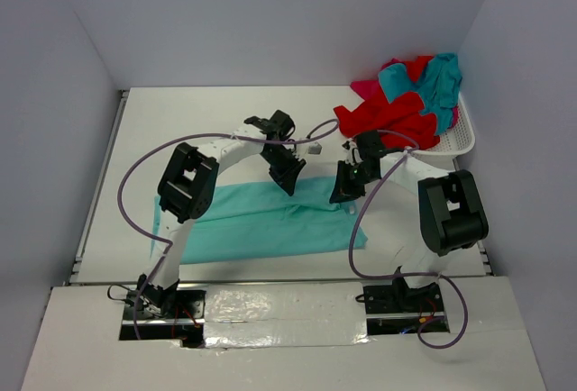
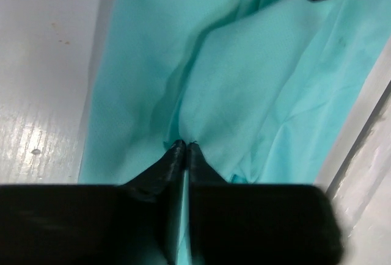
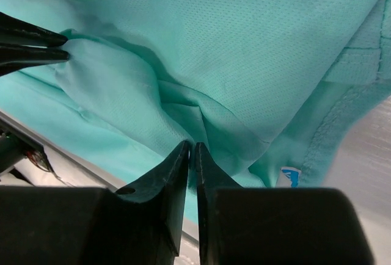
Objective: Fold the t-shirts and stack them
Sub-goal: Fold the other side of the tshirt into a rectangle
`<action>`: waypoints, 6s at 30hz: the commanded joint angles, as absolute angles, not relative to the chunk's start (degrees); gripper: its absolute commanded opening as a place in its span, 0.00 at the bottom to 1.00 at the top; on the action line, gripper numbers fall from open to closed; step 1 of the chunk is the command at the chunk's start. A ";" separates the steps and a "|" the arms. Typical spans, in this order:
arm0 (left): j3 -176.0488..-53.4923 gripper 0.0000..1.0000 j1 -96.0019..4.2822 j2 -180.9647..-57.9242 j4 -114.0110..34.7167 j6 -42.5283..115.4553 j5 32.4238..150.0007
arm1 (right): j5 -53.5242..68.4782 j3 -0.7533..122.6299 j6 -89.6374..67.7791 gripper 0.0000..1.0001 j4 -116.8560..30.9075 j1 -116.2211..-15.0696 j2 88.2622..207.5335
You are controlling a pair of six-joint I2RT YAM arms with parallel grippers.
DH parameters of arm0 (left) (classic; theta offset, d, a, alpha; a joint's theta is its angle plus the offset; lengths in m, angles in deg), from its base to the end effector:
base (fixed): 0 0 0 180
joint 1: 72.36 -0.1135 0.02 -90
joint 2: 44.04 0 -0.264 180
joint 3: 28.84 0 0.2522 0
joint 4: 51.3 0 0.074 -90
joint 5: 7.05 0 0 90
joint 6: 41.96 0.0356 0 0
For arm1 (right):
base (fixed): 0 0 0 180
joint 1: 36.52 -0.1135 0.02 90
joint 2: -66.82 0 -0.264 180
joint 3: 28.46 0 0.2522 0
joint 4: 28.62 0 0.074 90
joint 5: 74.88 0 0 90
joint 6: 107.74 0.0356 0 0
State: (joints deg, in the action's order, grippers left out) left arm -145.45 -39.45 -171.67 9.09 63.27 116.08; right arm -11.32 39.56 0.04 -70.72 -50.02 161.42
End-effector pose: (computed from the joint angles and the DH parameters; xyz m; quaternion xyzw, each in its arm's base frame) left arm 0.3771 -0.2673 0.1760 0.4278 0.8449 -0.3018 0.1097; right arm 0.2931 0.0867 0.1652 -0.0065 0.9576 0.2650 0.1128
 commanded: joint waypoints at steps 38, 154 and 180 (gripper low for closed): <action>-127.68 0.38 -33.51 -156.46 17.94 99.83 123.74 | -13.26 46.56 1.24 0.28 -63.31 -53.83 164.55; -133.39 0.10 -34.04 -160.41 21.43 93.48 125.49 | -17.13 24.59 1.77 0.00 -59.52 -54.54 142.40; -136.11 0.99 -35.27 -157.77 19.06 88.74 123.12 | -15.48 27.92 3.87 0.11 -60.76 -55.15 140.46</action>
State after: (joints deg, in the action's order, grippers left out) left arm -133.54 -34.32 -161.42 24.10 94.67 121.34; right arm -18.97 24.50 1.22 -66.45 -54.76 136.42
